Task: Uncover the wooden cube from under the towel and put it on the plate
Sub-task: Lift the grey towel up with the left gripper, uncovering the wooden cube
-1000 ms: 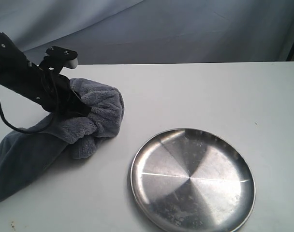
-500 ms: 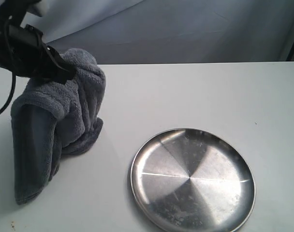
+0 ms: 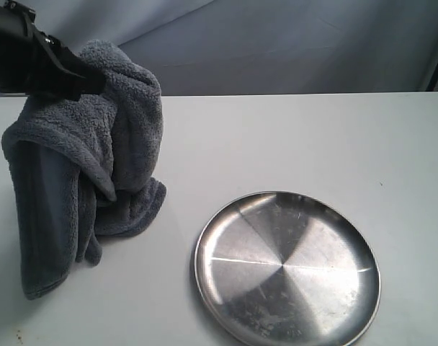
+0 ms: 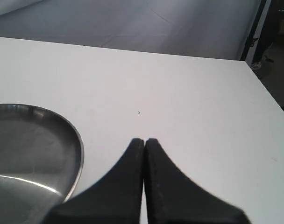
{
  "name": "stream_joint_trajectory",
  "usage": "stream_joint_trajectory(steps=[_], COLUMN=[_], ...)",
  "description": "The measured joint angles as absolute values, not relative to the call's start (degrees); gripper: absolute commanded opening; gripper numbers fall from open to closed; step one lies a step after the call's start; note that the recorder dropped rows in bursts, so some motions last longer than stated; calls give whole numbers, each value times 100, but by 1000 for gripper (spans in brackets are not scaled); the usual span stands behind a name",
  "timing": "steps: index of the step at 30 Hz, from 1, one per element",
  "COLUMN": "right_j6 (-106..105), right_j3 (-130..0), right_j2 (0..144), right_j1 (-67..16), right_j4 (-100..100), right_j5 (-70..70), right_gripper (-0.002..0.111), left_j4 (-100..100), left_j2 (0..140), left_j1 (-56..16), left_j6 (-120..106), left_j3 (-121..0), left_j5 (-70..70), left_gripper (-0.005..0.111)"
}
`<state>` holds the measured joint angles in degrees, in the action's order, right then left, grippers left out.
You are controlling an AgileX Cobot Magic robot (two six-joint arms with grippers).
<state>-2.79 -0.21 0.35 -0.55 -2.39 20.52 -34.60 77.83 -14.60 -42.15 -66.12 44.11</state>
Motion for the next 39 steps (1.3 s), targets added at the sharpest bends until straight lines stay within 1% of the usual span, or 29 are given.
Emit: stream_joint_trajectory(steps=[6, 13, 22, 28, 33, 37, 39], right_j6=[-279, -279, -279, -279, -279, -279, -279], right_j3=[-21, -21, -21, -21, -21, -21, -21], right_j2=[35, 35, 35, 35, 35, 35, 35], right_j1=[-55, -55, -55, -55, -55, -55, -55], right_j4=[-239, -239, -239, -239, -239, -239, -239], right_j5=[2052, 2052, 2052, 2052, 2052, 2052, 2052], right_gripper=[0, 0, 0, 0, 0, 0, 0], left_j4=[-3769, -5109, -6094, -6143, -6120, -6828, -7877], left_j2=[7783, 7783, 7783, 7783, 7888, 8405, 8778], left_j1=[-1460, -1460, -1460, -1460, -1460, -1460, -1460], left_j6=[-4296, -5504, -6653, -6913, -6958, -7771, -8711], left_j3=[-6612, -6612, -6612, -6612, -6612, -6612, -6612], left_j5=[4411, 4739, 4759, 4301, 3358, 3046, 3045], left_gripper=[0, 0, 0, 0, 0, 0, 0])
